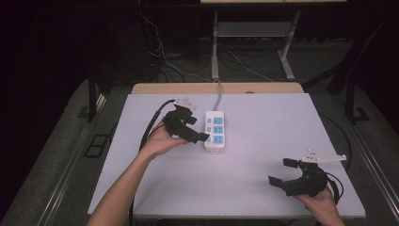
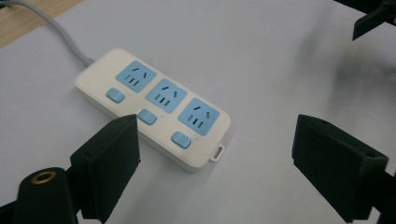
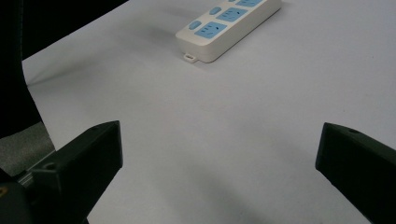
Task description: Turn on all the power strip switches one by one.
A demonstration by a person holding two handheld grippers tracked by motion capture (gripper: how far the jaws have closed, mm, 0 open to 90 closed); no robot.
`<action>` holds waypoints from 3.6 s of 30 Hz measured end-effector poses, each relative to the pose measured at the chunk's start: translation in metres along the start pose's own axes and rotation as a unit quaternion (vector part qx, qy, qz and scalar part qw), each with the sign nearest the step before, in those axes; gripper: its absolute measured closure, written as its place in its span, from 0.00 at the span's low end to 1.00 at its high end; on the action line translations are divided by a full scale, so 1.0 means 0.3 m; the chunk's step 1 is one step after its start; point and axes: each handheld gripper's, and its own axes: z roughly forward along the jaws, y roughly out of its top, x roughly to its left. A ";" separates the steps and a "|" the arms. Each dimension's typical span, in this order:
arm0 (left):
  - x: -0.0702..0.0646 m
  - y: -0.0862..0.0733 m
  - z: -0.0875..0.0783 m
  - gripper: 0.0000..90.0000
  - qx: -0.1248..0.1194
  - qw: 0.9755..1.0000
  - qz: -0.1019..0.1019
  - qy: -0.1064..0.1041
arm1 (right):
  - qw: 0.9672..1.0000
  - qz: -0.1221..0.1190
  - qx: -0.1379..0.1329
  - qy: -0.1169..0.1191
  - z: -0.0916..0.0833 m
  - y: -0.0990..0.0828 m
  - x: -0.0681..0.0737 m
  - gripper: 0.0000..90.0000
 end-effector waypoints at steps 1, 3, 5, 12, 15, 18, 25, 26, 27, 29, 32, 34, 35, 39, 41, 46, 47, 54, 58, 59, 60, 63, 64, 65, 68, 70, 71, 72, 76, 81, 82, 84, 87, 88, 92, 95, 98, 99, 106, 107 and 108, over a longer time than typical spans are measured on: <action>0.003 0.002 0.002 0.15 -0.001 1.000 -0.001 0.002 | 1.000 0.000 0.000 0.000 0.000 0.000 0.000 0.01; 0.009 0.006 0.003 0.18 0.001 1.000 -0.001 0.005 | 1.000 0.000 0.000 0.000 -0.001 0.000 -0.001 0.01; 0.016 0.007 0.005 0.28 -0.001 1.000 0.000 0.008 | 1.000 -0.001 0.001 -0.002 0.001 0.000 -0.001 0.01; 0.042 0.002 0.026 0.51 -0.001 1.000 -0.004 0.016 | 1.000 -0.005 0.006 -0.005 0.005 0.000 0.003 0.01; 0.049 0.001 0.032 0.60 0.001 1.000 -0.006 0.013 | 1.000 -0.003 0.005 -0.004 0.005 0.000 0.001 0.01; 0.059 -0.001 0.042 0.64 0.003 1.000 -0.010 0.006 | 1.000 -0.003 0.005 -0.004 0.004 0.000 -0.001 0.01; 0.082 -0.008 0.073 0.82 0.011 1.000 -0.019 -0.013 | 1.000 -0.002 0.006 -0.003 0.003 -0.001 -0.003 0.01; 0.082 -0.008 0.078 0.84 0.011 1.000 -0.021 -0.014 | 1.000 -0.001 0.005 -0.003 0.003 -0.001 -0.003 0.01; 0.083 -0.009 0.082 0.86 0.012 1.000 -0.020 -0.013 | 1.000 -0.001 0.005 -0.003 0.003 -0.001 -0.003 0.01; 0.083 -0.009 0.090 0.92 0.015 1.000 -0.015 -0.007 | 1.000 -0.001 0.006 -0.003 0.003 -0.002 -0.004 0.01; 0.084 -0.010 0.104 0.97 0.020 1.000 -0.013 -0.008 | 1.000 -0.001 0.006 -0.003 0.003 -0.002 -0.005 0.01; 0.084 -0.011 0.114 0.99 0.022 1.000 -0.013 -0.009 | 1.000 -0.002 0.006 -0.003 0.002 -0.002 -0.006 0.01; 0.085 -0.012 0.120 0.99 0.022 1.000 -0.013 -0.010 | 1.000 -0.002 0.006 -0.003 0.002 -0.002 -0.006 0.01; 0.083 -0.013 0.144 0.99 0.026 1.000 -0.012 -0.012 | 1.000 -0.002 0.007 -0.003 0.004 -0.002 -0.006 0.01; 0.085 -0.013 0.152 0.99 0.026 1.000 -0.010 -0.013 | 1.000 -0.003 0.007 -0.002 0.005 -0.002 -0.006 0.01; 0.088 -0.015 0.175 0.99 0.028 0.999 -0.012 -0.010 | 1.000 -0.003 0.008 -0.002 0.007 -0.003 -0.006 0.01; 0.089 -0.016 0.181 0.99 0.030 0.999 -0.013 -0.009 | 1.000 -0.003 0.008 -0.001 0.007 -0.002 -0.007 0.01; 0.094 -0.022 0.211 0.99 0.031 0.999 -0.018 -0.012 | 1.000 -0.003 0.011 0.001 0.010 -0.003 -0.006 0.01; 0.095 -0.026 0.226 0.99 0.035 0.999 -0.019 -0.013 | 1.000 -0.003 0.010 0.001 0.010 -0.003 -0.006 0.01; 0.095 -0.027 0.229 0.99 0.037 0.999 -0.020 -0.014 | 1.000 -0.003 0.011 0.001 0.010 -0.003 -0.007 0.01; 0.095 -0.029 0.233 0.99 0.038 0.999 -0.021 -0.014 | 1.000 -0.003 0.011 0.001 0.010 -0.003 -0.007 0.01; 0.094 -0.032 0.244 0.99 0.042 0.999 -0.021 -0.013 | 1.000 -0.003 0.011 0.002 0.010 -0.003 -0.007 0.01; 0.093 -0.033 0.247 0.99 0.045 0.999 -0.019 -0.013 | 1.000 -0.003 0.011 0.002 0.010 -0.003 -0.007 0.01; 0.093 -0.033 0.250 0.99 0.047 0.999 -0.017 -0.012 | 1.000 -0.003 0.011 0.003 0.009 -0.003 -0.008 0.01; 0.091 -0.035 0.256 0.99 0.053 0.998 -0.017 -0.010 | 1.000 -0.004 0.011 0.002 0.009 -0.003 -0.008 0.01; 0.093 -0.036 0.259 0.99 0.055 0.998 -0.015 -0.008 | 1.000 -0.003 0.011 0.003 0.009 -0.003 -0.008 0.01; 0.093 -0.038 0.261 0.99 0.056 0.998 -0.017 -0.006 | 1.000 -0.003 0.011 0.003 0.009 -0.003 -0.008 0.01; 0.094 -0.039 0.262 0.99 0.059 0.998 -0.017 -0.005 | 1.000 -0.004 0.011 0.002 0.009 -0.003 -0.008 0.01; 0.096 -0.051 0.267 0.99 0.062 0.998 -0.020 -0.004 | 1.000 -0.004 0.010 0.002 0.008 -0.002 -0.009 0.01; 0.091 -0.058 0.268 0.99 0.057 0.998 -0.014 0.001 | 1.000 -0.003 0.010 0.002 0.008 -0.002 -0.010 0.01; 0.089 -0.059 0.269 0.99 0.058 0.998 -0.011 0.002 | 1.000 -0.003 0.009 0.002 0.008 -0.002 -0.010 0.01; 0.088 -0.059 0.270 1.00 0.060 0.998 -0.009 0.004 | 1.000 -0.004 0.009 0.001 0.008 -0.003 -0.010 0.01; 0.089 -0.059 0.272 1.00 0.062 0.998 -0.010 0.004 | 1.000 -0.004 0.009 0.001 0.008 -0.003 -0.010 0.01; 0.090 -0.059 0.273 1.00 0.063 0.998 -0.012 0.004 | 1.000 -0.004 0.008 0.001 0.007 -0.003 -0.009 0.01; 0.095 -0.061 0.275 1.00 0.062 0.998 -0.023 -0.001 | 1.000 -0.004 0.006 -0.002 -0.001 -0.004 -0.007 0.01; 0.097 -0.061 0.277 1.00 0.066 0.997 -0.028 0.000 | 1.000 -0.002 0.004 -0.002 -0.003 -0.003 -0.008 0.01; 0.100 -0.065 0.277 1.00 0.062 0.997 -0.034 -0.004 | 1.000 0.000 0.002 -0.003 -0.006 -0.002 -0.010 0.01; 0.099 -0.067 0.277 1.00 0.059 0.998 -0.035 -0.003 | 1.000 -0.001 0.001 -0.003 -0.007 -0.001 -0.010 0.01; 0.096 -0.064 0.275 1.00 0.061 0.997 -0.035 0.000 | 1.000 0.003 0.002 -0.003 -0.003 -0.003 -0.013 0.01; 0.095 -0.065 0.276 1.00 0.061 0.997 -0.036 0.001 | 1.000 0.003 0.003 -0.002 -0.002 -0.003 -0.014 0.01; 0.095 -0.064 0.275 1.00 0.061 0.998 -0.034 0.002 | 1.000 0.003 0.003 -0.002 -0.002 -0.003 -0.014 0.01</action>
